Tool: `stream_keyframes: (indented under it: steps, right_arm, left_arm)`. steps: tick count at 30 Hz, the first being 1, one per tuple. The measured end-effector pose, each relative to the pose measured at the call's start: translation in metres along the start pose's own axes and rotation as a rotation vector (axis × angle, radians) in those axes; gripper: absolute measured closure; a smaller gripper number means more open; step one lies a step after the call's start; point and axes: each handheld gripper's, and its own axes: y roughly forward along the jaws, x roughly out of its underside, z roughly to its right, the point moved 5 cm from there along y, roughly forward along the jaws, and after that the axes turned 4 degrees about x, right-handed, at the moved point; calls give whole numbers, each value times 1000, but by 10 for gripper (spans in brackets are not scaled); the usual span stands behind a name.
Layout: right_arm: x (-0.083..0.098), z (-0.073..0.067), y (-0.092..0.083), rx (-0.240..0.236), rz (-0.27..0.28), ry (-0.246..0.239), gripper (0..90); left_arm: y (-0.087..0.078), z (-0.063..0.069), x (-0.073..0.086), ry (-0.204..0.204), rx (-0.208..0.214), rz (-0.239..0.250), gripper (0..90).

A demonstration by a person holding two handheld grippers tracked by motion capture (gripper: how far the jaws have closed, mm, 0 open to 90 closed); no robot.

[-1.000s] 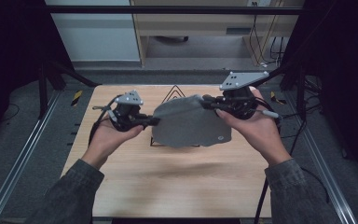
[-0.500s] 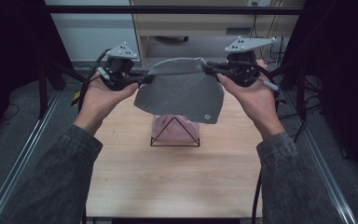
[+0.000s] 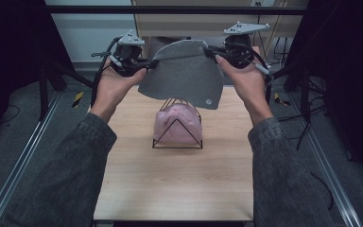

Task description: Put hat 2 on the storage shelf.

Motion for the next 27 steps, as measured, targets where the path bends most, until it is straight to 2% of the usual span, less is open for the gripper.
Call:
stream_keyframes:
  steps: [3,8,9,17,27]
  right_arm:
    - [-3,1,3,3,2,1,850]
    - [2,1,10,5,-18,-5,850]
    - [6,1,15,9,-33,-3,850]
    - [15,5,21,11,-47,12,850]
    - [24,11,26,15,-53,23,849]
  left_arm:
    - [2,-4,-1,10,-22,-1,872]
    - [7,-8,5,3,-18,-15,871]
    - [9,-8,6,-4,-16,-8,871]
    - [19,-7,15,-19,-9,-14,870]
    - [26,-2,22,-16,-1,-26,868]
